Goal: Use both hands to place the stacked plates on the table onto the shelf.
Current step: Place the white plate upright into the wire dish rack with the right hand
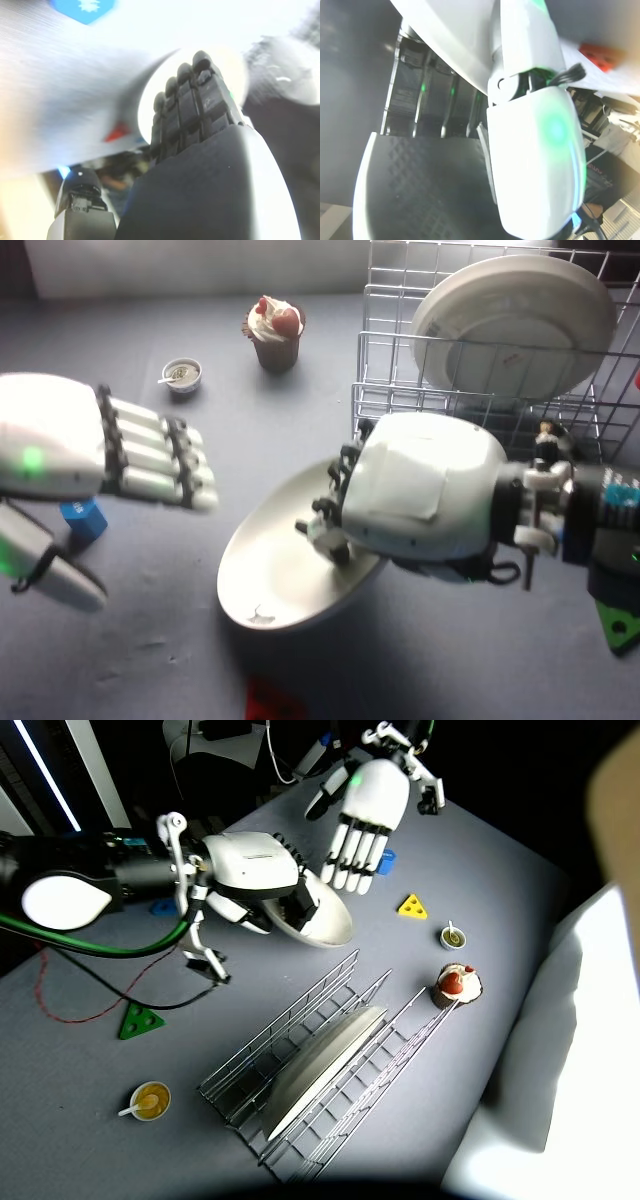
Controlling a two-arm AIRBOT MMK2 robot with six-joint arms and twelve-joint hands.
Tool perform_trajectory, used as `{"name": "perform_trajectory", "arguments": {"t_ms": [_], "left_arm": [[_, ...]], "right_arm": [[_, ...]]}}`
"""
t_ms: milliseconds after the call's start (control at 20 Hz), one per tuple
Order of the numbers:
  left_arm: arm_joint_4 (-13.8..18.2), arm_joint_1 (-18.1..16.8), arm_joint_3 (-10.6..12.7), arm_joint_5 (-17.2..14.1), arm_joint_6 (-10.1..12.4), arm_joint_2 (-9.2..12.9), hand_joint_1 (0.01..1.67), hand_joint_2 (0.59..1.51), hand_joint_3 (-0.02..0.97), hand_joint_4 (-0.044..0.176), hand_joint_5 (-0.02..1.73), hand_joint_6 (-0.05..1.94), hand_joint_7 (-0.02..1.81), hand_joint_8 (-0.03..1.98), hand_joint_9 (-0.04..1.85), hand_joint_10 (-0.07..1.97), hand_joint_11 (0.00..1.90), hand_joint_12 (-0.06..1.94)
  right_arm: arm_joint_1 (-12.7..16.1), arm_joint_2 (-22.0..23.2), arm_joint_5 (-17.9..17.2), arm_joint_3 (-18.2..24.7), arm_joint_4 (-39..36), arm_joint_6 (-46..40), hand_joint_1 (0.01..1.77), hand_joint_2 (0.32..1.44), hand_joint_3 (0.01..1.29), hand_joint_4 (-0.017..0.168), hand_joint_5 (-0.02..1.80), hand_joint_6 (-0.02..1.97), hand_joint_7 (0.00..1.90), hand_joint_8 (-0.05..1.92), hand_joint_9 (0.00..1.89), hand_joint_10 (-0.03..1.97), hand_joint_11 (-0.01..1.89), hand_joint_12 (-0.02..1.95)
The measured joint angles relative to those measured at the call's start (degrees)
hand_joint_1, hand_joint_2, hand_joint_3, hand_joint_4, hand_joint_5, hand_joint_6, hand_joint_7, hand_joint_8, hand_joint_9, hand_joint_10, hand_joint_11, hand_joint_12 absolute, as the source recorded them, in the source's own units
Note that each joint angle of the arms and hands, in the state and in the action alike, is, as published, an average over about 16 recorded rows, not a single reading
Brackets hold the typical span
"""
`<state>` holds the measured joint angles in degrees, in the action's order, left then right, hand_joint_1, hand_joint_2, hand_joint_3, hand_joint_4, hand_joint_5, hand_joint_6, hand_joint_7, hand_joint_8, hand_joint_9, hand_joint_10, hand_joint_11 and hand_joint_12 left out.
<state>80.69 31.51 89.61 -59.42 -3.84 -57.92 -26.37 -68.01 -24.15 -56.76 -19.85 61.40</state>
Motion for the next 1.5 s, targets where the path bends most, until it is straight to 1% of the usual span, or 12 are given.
{"name": "perform_trajectory", "arguments": {"t_ms": [150, 250, 300, 550, 800, 950, 1050, 1100, 1300, 1500], "left_arm": [[-3.2, -1.3, 0.8, -1.4, 0.1, 1.0, 0.03, 1.068, 0.017, 0.0, 0.19, 0.02, 0.23, 0.0, 0.24, 0.01, 0.22, 0.01], [-4.9, -2.1, 1.3, -2.4, 0.1, 1.6, 0.03, 1.068, 0.017, -0.002, 0.19, 0.02, 0.23, 0.0, 0.23, 0.01, 0.23, 0.01], [-5.6, -2.5, 1.5, -2.8, 0.1, 1.9, 0.03, 1.068, 0.017, -0.002, 0.19, 0.02, 0.23, 0.0, 0.23, 0.01, 0.23, 0.01], [-7.5, -3.8, 2.2, -4.8, 0.3, 3.2, 0.04, 1.068, 0.017, -0.002, 0.2, 0.02, 0.23, 0.0, 0.24, 0.01, 0.24, 0.01], [-8.6, -4.1, 2.8, -6.0, 0.5, 3.8, 0.04, 1.068, 0.017, -0.002, 0.2, 0.02, 0.24, 0.0, 0.25, 0.01, 0.25, 0.01], [-8.8, -4.1, 3.0, -6.3, 0.5, 4.0, 0.05, 1.068, 0.017, -0.002, 0.21, 0.02, 0.24, 0.0, 0.25, 0.01, 0.25, 0.01], [-9.0, -4.1, 3.0, -6.3, 0.5, 4.1, 0.05, 1.068, 0.017, -0.002, 0.21, 0.02, 0.25, 0.0, 0.26, 0.01, 0.25, 0.01], [-9.0, -4.1, 2.9, -6.3, 0.6, 4.1, 0.05, 1.068, 0.017, -0.002, 0.21, 0.02, 0.25, 0.0, 0.26, 0.01, 0.25, 0.01], [-9.1, -4.1, 2.6, -6.3, 0.6, 4.2, 0.05, 1.068, 0.017, -0.002, 0.21, 0.02, 0.25, 0.0, 0.26, 0.01, 0.25, 0.01], [-9.0, -4.1, 2.3, -6.1, 0.6, 4.2, 0.05, 1.067, 0.017, -0.002, 0.21, 0.02, 0.26, 0.0, 0.26, 0.01, 0.25, 0.01]], "right_arm": [[0.8, 2.9, 1.0, 3.5, 2.3, 0.1, 1.47, 0.94, 0.01, -0.007, 0.94, 0.71, 1.11, 0.4, 1.13, 0.67, 1.02, 1.03], [1.7, 5.1, 1.6, 6.0, 3.7, 0.0, 1.46, 0.94, 0.01, -0.006, 0.95, 0.73, 1.12, 0.42, 1.15, 0.66, 1.05, 0.96], [2.2, 6.2, 2.0, 7.2, 4.3, -0.1, 1.46, 0.94, 0.01, -0.006, 0.96, 0.75, 1.13, 0.43, 1.16, 0.66, 1.06, 0.96], [5.4, 11.3, 3.8, 12.3, 7.8, -1.8, 1.44, 0.94, 0.01, -0.005, 0.99, 0.81, 1.15, 0.41, 1.19, 0.63, 1.09, 1.0], [9.1, 15.4, 6.5, 15.6, 11.3, -5.0, 1.44, 0.94, 0.01, -0.006, 0.99, 0.86, 1.14, 0.44, 1.22, 0.59, 1.09, 1.01], [11.2, 16.9, 8.1, 16.3, 13.0, -9.0, 1.44, 0.94, 0.01, -0.008, 0.97, 0.88, 1.12, 0.46, 1.21, 0.58, 1.06, 1.12], [12.3, 17.6, 9.2, 16.1, 13.6, -12.9, 1.45, 0.94, 0.01, -0.008, 0.96, 0.9, 1.11, 0.46, 1.21, 0.58, 1.04, 1.23], [12.8, 17.8, 9.8, 15.8, 13.6, -15.2, 1.45, 0.94, 0.01, -0.008, 0.96, 0.9, 1.11, 0.46, 1.2, 0.58, 1.03, 1.25], [14.7, 18.5, 11.7, 14.1, 12.0, -26.1, 1.46, 0.94, 0.01, -0.008, 0.95, 0.92, 1.12, 0.48, 1.21, 0.55, 1.02, 1.25], [16.9, 19.2, 12.7, 11.7, 7.2, -40.0, 1.47, 0.94, 0.01, -0.008, 0.95, 0.91, 1.13, 0.47, 1.22, 0.52, 1.02, 1.26]]}}
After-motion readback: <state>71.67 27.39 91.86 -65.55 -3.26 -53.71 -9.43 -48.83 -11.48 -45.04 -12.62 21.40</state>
